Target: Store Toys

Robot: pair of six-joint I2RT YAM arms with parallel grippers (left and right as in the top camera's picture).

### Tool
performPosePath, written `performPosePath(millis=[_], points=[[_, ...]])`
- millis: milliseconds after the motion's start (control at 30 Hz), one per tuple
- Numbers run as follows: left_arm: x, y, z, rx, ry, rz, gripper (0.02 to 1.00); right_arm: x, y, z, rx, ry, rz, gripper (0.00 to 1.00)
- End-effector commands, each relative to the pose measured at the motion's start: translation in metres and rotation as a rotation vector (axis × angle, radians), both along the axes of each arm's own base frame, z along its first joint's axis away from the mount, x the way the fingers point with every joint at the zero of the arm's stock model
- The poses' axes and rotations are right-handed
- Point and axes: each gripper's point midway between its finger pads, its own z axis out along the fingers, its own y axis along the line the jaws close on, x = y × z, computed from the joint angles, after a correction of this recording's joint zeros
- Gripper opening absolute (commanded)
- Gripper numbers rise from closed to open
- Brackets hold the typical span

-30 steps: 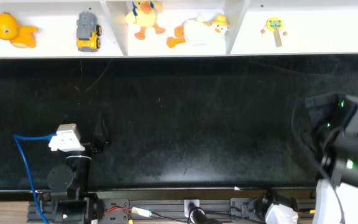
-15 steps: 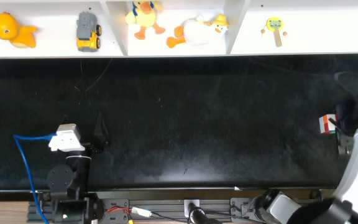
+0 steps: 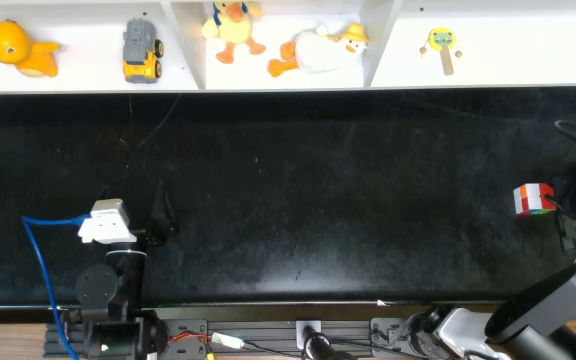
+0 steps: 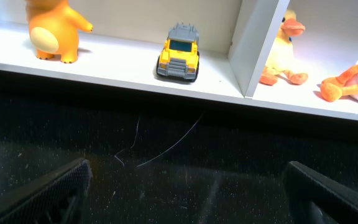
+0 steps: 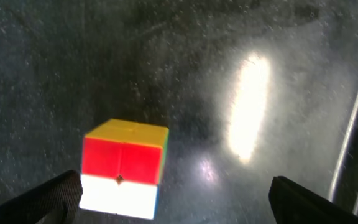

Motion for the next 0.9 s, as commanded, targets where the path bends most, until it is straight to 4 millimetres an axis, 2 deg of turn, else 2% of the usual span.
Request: performPosePath(millis=[33, 367, 567, 900], points=[[0.000, 0.001, 0.001, -0.008, -0.008, 0.000, 0.998, 0.007, -0.009, -0.001, -0.020, -0.003, 0.017, 0.996], [0.000, 0.001, 0.001, -0.007, -0.008, 0.001, 0.998, 0.020, -0.009, -0.014, 0.019, -0.042, 0.020, 0.996], [0.000, 0.001, 0.001, -0.008, -0.008, 0.000, 0.998, 0.028, 0.002, -0.027, 0.056, -0.044, 0.031, 0.996], [0.000, 0.001, 0.001, -0.008, -0.008, 0.000, 0.996, 0.040, 0.011, -0.036, 0.029, -0.034, 0.075, 0.996]])
